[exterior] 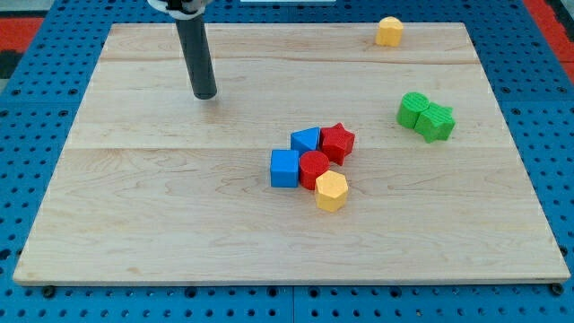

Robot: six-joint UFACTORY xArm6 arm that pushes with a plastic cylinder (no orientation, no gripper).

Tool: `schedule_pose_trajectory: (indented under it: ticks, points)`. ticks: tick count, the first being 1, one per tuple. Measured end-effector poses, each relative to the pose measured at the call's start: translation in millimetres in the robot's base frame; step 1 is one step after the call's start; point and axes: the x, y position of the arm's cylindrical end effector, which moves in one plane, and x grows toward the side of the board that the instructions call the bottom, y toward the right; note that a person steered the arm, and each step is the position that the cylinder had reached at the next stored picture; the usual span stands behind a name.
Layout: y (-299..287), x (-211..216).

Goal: Push the yellow hexagon below the blue cube

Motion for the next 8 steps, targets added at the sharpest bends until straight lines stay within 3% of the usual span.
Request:
schedule_pose_trajectory:
  ticks: [4,5,6,7,8]
  points:
    - [40,184]
    - [115,210]
    - [222,198]
    - [275,168]
    - [231,152]
